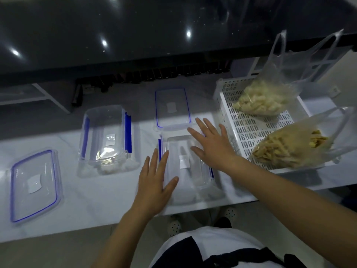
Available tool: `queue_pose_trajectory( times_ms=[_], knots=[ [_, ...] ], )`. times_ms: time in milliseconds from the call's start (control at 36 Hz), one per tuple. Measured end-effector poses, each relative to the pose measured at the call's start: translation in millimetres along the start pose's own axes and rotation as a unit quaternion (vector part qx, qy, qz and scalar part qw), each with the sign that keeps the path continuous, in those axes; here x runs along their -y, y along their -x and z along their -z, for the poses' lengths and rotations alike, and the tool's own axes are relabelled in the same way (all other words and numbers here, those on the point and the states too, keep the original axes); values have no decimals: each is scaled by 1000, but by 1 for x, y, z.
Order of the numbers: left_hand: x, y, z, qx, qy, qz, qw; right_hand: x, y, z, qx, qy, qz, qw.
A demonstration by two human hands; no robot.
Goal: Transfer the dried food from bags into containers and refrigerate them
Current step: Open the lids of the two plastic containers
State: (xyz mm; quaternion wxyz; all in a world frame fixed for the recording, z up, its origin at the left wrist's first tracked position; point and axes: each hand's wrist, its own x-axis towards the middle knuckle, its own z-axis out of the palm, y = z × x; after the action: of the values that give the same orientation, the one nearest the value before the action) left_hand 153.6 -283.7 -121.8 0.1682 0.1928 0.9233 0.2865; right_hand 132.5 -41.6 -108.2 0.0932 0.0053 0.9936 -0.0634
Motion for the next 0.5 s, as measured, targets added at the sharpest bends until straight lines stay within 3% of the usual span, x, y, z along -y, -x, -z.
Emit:
queue_pose_trajectory(
  times_ms=[139,278,500],
  knots=[
    [8,7,-17,2,-52,-66,996,15,36,-2,-23,-76,-34,996],
    [18,4,-20,9,-121,-66,990,28,82,-28,8,-116,8,993],
    [18,-11,-11,32,-133,-76,988,24,65,-41,10,-60,24,998]
  ],
)
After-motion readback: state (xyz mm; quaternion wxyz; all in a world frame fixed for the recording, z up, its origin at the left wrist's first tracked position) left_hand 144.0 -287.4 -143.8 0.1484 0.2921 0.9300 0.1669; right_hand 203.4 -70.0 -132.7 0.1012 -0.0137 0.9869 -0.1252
